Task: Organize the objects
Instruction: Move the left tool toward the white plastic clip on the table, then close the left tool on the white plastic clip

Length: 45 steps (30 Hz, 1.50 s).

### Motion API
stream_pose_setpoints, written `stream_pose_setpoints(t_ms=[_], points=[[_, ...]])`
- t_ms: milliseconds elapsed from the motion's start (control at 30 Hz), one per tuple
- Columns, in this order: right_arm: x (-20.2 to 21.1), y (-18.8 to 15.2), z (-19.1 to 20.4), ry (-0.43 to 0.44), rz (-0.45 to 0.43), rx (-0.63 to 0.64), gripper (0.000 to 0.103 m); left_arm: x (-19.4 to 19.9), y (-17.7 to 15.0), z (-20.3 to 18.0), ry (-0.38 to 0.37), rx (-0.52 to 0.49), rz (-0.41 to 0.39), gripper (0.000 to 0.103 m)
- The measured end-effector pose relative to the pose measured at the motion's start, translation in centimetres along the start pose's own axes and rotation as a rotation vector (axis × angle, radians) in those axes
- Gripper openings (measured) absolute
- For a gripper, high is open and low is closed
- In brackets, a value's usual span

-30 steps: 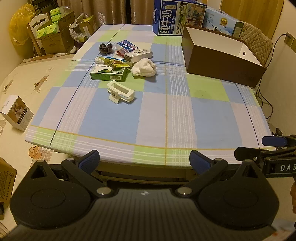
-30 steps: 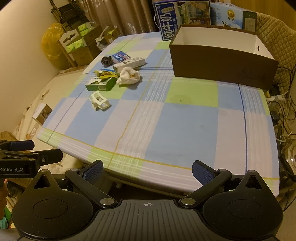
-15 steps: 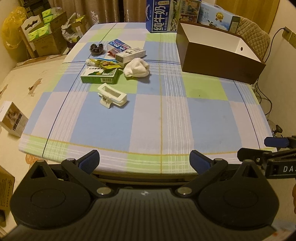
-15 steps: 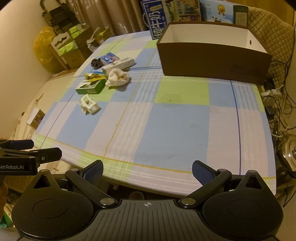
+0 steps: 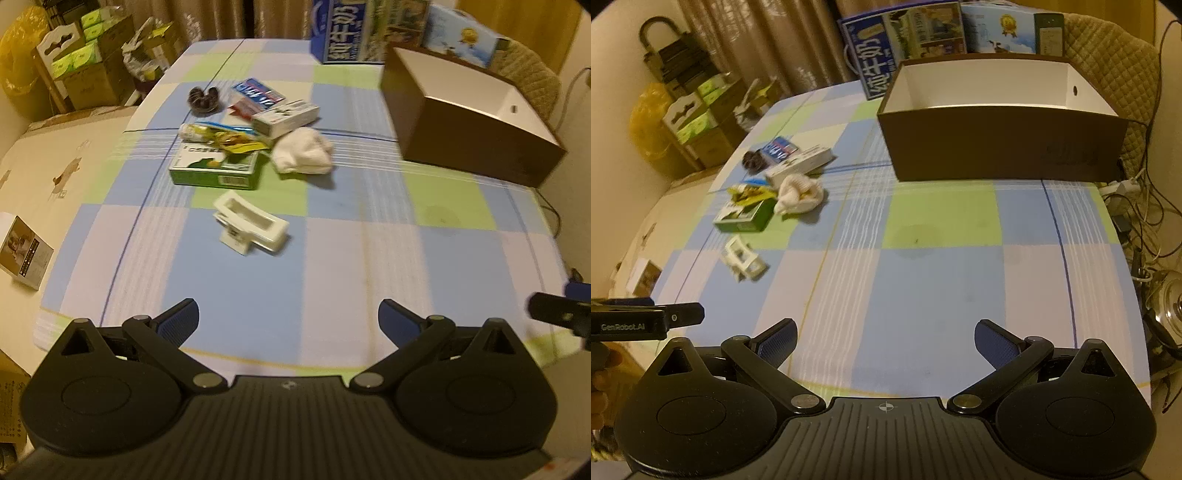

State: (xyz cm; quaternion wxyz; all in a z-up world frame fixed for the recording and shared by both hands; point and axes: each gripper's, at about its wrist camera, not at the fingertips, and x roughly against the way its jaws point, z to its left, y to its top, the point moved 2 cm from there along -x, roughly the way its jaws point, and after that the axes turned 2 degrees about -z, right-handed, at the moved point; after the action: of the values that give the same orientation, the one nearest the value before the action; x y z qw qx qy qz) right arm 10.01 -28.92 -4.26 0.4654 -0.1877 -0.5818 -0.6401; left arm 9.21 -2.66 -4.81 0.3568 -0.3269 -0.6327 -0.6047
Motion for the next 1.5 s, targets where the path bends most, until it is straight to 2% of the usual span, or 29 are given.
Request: stream_pose_setpoints(t_ms=[367,500,767,967,1233,1500], points=[[-2.3,2.0,-0.8,-0.089,-0.007,-0.108,0.1,-8.3,4.3,4.0,0.032,0.064,0.066,0.102],[-2.7,2.4,-1.1,-0.116,-0.006,-0.144,0.1,-11.0,5.7,4.2,0.017,0.054,0.065,0.102],[-3.4,2.3,-1.0,-0.149,0.011,-0.188,0.1,-15.1,7.3,4.6,0.04,0.025,0.101,0.102],[-4.1,2.7,-0.3,-0.157,0.02,-0.194,0.1,-15.7,6.9,5.4,0.038,-0.019,0.111,0.097],[-5.7,3.3,1.4,-0.146,0.039,-0.173,0.1,-14.8,4.8,8.7,0.022,-0.047,0.118,0.092],[-7.3,4.2,3.3,-0.133,0.054,-0.146,0.1,-14.0,4.7,9.4,-0.04,-0.134,0.043,0.089]])
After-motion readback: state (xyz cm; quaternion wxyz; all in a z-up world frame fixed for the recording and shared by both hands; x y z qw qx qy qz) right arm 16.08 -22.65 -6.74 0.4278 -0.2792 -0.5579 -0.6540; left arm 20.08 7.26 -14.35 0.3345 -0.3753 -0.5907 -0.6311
